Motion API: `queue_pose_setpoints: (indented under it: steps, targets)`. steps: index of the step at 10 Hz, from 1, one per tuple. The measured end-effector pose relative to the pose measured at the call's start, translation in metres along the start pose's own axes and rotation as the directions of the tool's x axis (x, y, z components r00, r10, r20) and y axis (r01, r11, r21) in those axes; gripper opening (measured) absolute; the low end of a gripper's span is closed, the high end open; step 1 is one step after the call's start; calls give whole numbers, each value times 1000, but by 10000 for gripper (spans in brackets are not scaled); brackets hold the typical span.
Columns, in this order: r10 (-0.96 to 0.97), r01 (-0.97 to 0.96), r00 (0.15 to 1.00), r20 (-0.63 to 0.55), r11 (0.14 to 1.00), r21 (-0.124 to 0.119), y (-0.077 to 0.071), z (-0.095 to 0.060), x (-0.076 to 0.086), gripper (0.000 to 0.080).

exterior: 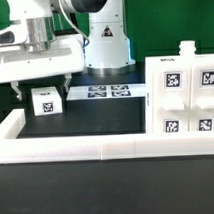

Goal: Assemble cabinet

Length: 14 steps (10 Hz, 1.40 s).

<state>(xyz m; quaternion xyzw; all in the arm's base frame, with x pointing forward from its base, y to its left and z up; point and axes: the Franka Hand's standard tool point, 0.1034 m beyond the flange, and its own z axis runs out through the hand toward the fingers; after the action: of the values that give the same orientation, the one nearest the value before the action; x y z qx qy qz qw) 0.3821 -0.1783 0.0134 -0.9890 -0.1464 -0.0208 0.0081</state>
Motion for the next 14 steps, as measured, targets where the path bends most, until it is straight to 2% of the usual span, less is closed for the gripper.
queue_pose_setpoints:
  steps: [2,5,6,7,8,10,11,12,13,14]
  targets:
    - [5,-5,1000,4,1000,-7,-2,6,-8,797]
    - [0,0,1000,4,1000,-9,0,7,-11,797]
    - [-2,2,1000,4,1000,-9,0,7,-10,685]
    - [-1,1,1000,4,1000,-9,0,7,-10,685]
    - [-1,1,1000,4,1000,-9,0,7,-10,558]
    - [-1,1,1000,4,1000,-9,0,7,-11,558]
    - [-11,11,1000,11,1000,5,-2,5,-10,558]
    - [-21,21,1000,10,999,25,-1,-7,-3,558]
    - [-11,11,1000,-2,1000,25,-5,-26,8,558]
    - [-3,3,1000,-9,999,36,-14,-44,19,558]
